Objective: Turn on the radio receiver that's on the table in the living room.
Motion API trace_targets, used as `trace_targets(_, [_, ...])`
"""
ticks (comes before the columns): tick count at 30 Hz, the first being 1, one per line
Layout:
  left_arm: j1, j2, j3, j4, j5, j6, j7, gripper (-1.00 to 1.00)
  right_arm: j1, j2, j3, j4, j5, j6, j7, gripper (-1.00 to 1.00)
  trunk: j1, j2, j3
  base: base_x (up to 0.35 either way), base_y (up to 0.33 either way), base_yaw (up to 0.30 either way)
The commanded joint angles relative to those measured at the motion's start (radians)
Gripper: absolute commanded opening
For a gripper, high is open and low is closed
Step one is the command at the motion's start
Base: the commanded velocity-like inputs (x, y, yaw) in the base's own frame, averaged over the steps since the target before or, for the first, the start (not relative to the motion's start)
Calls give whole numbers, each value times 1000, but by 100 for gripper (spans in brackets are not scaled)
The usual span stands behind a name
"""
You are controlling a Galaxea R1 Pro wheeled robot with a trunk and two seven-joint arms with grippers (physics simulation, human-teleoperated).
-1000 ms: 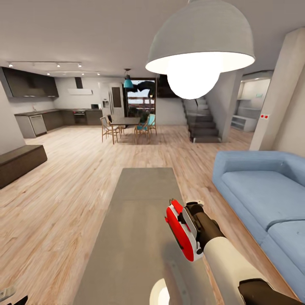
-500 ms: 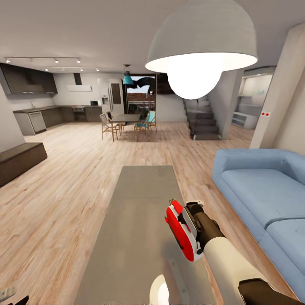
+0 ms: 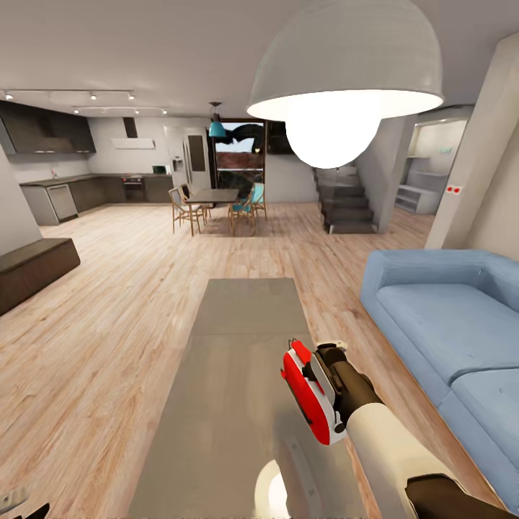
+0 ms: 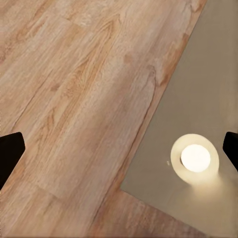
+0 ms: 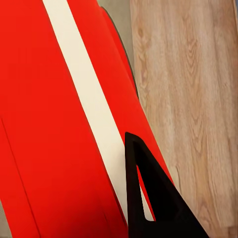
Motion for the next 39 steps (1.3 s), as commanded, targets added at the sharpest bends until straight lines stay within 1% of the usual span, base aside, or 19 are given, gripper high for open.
trace_targets(1, [0,0,0,0,0,0,0,100,0,0,0,0,4,-1,-1,-100,-4,7,2,0,0,0])
trace_targets(7, [0,0,-1,0,0,1,0,100,0,0,0,0,4,0,-1,-100,-27,49,10,0,0,0])
trace_targets(9, [0,0,-6,0,0,1,-1,100,0,0,0,-1,4,0,-1,-100,-27,49,7,0,0,0])
trace_targets(13, [0,2,-42,0,0,1,-1,100,0,0,3,-2,5,2,-4,-100,-27,49,3,0,0,0])
trace_targets(16, [0,1,-53,0,-1,1,-1,100,0,0,3,-2,5,2,-5,-100,-27,49,3,0,0,0])
trace_targets(20, [0,-2,-59,1,-1,0,-1,100,0,0,7,-2,9,2,-5,-100,-27,49,2,0,0,0])
trace_targets(21, [0,-5,-59,0,-1,-2,0,100,0,0,14,-2,11,3,-6,-100,-27,49,2,0,0,0])
trace_targets(23, [0,-2,-59,0,-2,-7,2,100,0,0,44,-2,16,0,-7,-100,-27,49,2,0,0,0])
trace_targets(24, [0,-1,-59,0,-3,-10,4,100,0,-1,76,-2,22,-4,-8,-100,-27,49,2,0,0,0])
trace_targets(25, [0,1,-58,0,-14,-19,6,100,0,-4,124,-2,33,-7,-11,-100,-27,49,2,0,0,0])
trace_targets(26, [0,1,-58,0,-31,-31,7,100,0,-5,145,-2,39,-8,-13,-100,-27,49,2,0,0,0])
trace_targets(27, [0,-1,-58,0,-55,-49,7,100,0,-6,159,-2,43,-9,-13,-100,-27,49,2,0,0,0])
trace_targets(28, [0,-5,-58,0,-83,-74,5,100,0,-6,168,-3,46,-10,-14,-100,-27,49,2,0,0,0])
trace_targets(29, [0,-7,-58,1,-97,-89,5,100,0,-6,171,-3,47,-10,-14,-100,-27,49,2,0,0,0])
trace_targets(30, [0,-10,-58,1,-122,-119,4,100,0,-6,176,-4,49,-11,-15,-100,-27,49,2,0,0,0])
trace_targets(32, [0,-15,-51,1,-149,-161,4,100,0,-6,181,-4,50,-11,-23,-100,-27,49,2,0,0,0])
trace_targets(34, [0,-18,-46,1,-161,-177,4,100,0,-6,183,-3,50,-12,-46,-100,-27,49,2,0,0,0])
trace_targets(36, [0,-18,-47,1,-165,-182,4,100,0,-6,184,-2,50,-12,-70,-100,-27,49,2,0,0,0])
trace_targets(39, [0,-16,-51,1,-165,-166,3,100,0,-6,185,1,49,-13,-123,-100,-27,49,2,0,0,0])
